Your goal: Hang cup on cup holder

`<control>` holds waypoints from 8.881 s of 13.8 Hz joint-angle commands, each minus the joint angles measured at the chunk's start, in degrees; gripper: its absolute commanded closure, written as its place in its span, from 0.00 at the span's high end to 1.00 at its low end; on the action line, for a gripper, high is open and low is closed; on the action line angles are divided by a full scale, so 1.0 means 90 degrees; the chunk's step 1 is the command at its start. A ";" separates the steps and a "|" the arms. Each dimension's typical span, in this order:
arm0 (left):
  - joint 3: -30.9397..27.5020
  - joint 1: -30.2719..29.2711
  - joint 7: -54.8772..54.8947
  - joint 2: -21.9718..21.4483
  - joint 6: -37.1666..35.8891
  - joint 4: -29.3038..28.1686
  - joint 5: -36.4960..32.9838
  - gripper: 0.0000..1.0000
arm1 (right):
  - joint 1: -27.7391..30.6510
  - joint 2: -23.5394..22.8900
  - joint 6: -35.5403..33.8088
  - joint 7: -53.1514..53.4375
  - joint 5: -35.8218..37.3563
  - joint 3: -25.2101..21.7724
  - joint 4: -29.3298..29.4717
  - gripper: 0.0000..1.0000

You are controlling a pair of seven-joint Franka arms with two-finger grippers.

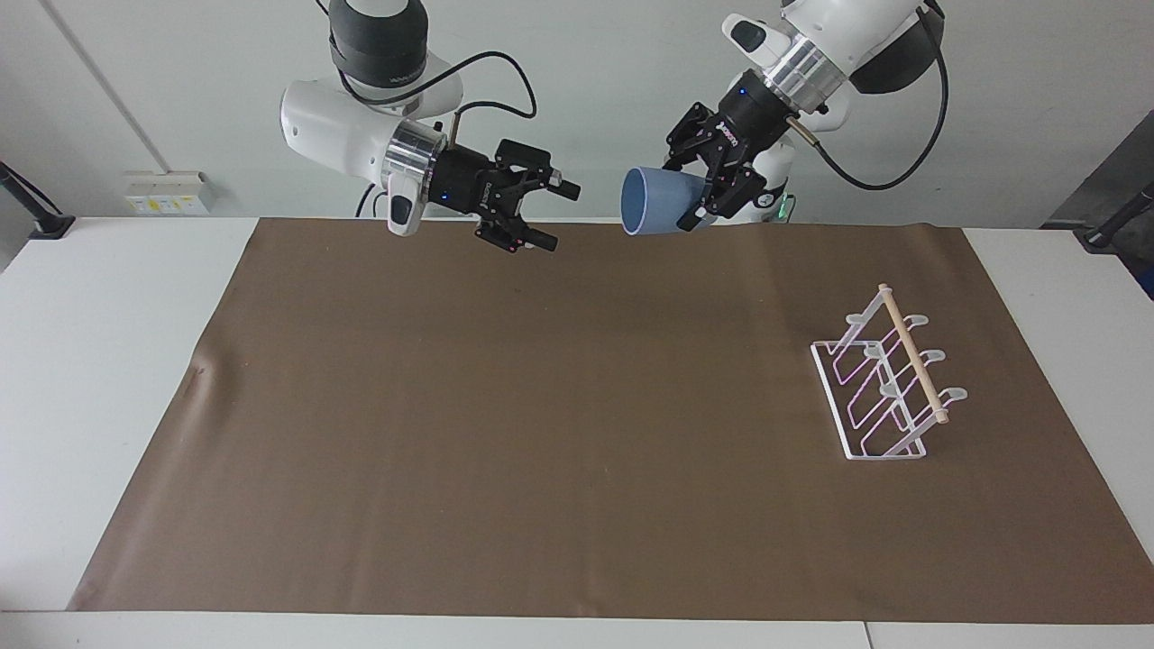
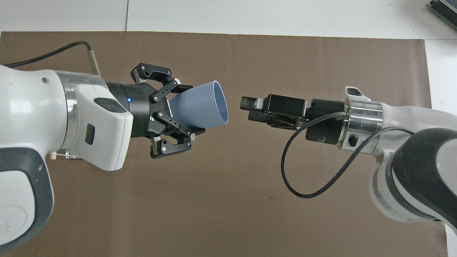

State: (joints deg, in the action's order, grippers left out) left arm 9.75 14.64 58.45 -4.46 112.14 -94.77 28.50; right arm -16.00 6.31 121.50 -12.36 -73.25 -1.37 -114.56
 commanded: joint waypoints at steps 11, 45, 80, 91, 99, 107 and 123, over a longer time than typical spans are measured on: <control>0.0020 -0.0406 -0.0011 0.0416 -0.1454 -0.0319 -0.4675 0.00 | 0.1064 -0.0027 -0.0267 0.1128 0.6834 0.0054 -0.0055 1.00; 0.0020 -0.0561 0.0888 0.2088 -0.0488 -0.1158 -1.0031 0.00 | 0.1983 -0.0349 -0.3334 0.1608 0.8168 0.0015 0.2387 1.00; -0.0067 -0.1471 -0.4626 0.0634 -0.2751 0.0276 -0.4447 1.00 | 0.1973 -0.0388 -0.3353 0.1442 0.8334 0.0025 0.2299 1.00; -0.0116 -0.2291 -0.7178 0.0252 -0.3690 0.1038 -0.3088 1.00 | 0.1973 -0.0359 -0.3334 0.1442 0.8334 0.0025 0.2211 1.00; -0.0106 -0.2301 -0.7120 -0.0120 -0.3622 0.0794 -0.3147 1.00 | 0.1983 -0.0359 -0.3334 0.1432 0.8334 0.0025 0.2211 1.00; -0.0233 -0.2428 -0.6730 -0.0062 -0.3670 0.0823 -0.3156 1.00 | 0.1973 -0.0369 -0.3276 0.1481 0.8334 0.0025 0.2221 1.00; -0.1043 -0.1687 -0.6300 -0.0061 -0.3690 0.0862 -0.3254 1.00 | 0.1983 -0.0369 -0.3266 0.1471 0.8334 0.0025 0.2211 1.00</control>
State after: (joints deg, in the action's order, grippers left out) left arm 1.98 -2.64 0.44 -4.38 79.76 -86.64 -0.15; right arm 1.07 2.27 91.05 1.72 1.47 -1.56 -93.48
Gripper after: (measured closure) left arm 0.000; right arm 0.000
